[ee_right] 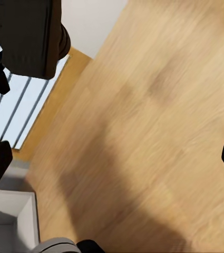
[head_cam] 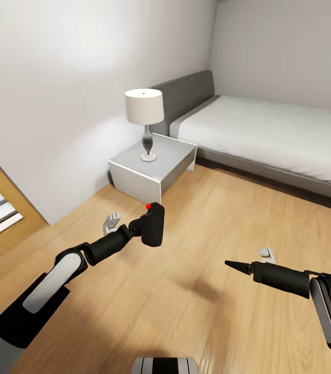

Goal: Attach the digital camera to the camera tripod in the bedroom.

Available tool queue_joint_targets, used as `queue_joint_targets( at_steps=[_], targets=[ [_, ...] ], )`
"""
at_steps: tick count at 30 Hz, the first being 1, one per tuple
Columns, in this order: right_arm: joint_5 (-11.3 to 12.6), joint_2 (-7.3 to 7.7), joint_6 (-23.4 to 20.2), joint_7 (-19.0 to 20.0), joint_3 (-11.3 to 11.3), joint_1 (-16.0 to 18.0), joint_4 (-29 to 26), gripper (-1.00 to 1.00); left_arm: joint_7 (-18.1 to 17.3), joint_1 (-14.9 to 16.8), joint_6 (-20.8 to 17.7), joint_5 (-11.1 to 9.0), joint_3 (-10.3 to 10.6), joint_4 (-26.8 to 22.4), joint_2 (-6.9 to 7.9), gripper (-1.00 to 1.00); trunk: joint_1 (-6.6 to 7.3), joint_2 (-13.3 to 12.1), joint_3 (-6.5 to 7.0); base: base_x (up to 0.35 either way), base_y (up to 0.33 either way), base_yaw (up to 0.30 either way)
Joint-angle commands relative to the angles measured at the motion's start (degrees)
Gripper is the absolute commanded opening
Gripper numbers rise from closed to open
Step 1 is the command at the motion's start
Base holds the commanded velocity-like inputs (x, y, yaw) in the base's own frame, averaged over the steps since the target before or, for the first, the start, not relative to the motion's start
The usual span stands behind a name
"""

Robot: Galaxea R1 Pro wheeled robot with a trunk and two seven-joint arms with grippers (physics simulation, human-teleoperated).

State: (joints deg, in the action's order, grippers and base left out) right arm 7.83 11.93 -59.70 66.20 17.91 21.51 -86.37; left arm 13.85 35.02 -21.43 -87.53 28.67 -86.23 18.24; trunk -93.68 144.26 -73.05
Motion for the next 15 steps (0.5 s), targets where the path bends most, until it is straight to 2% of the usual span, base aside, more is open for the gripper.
queue_joint_targets(
  at_steps=[1, 5, 7, 8, 15],
  targets=[
    [0.07, 0.01, -0.3, 0.12, 0.03, 0.03, -0.01, 1.0, 0.71, 0.04, -0.01, -0.57, 0.05, -0.1, 0.04, -1.0, 0.03, 0.0, 0.18, 0.0, 0.0, 0.0],
    [0.08, 0.02, -0.3, 0.14, 0.08, 0.03, -0.02, 1.0, 0.73, 0.04, -0.01, -2.12, -0.01, -0.06, 0.17, -1.0, 0.14, -0.05, 1.07, 0.0, 0.0, 0.0],
    [0.1, 0.09, -0.3, 0.22, 0.1, 0.03, -0.02, 1.0, 0.81, 0.04, -0.01, -5.25, -0.02, 0.12, 0.61, -1.0, 0.19, -0.08, 1.51, 0.0, 0.0, 0.0],
    [0.11, 0.1, -0.3, 0.38, 0.11, 0.03, -0.04, 1.0, 0.82, 0.04, -0.01, -5.67, -0.02, 0.14, 0.69, -1.0, 0.21, -0.09, 1.73, 0.0, 0.0, 0.0],
    [0.09, 0.09, -0.3, 2.11, 0.24, 0.03, -0.11, 1.0, 0.83, 0.04, -0.01, -6.32, -0.02, 0.24, 0.81, -1.0, 0.39, -0.19, 3.28, 0.0, 0.0, 0.0]
  ],
)
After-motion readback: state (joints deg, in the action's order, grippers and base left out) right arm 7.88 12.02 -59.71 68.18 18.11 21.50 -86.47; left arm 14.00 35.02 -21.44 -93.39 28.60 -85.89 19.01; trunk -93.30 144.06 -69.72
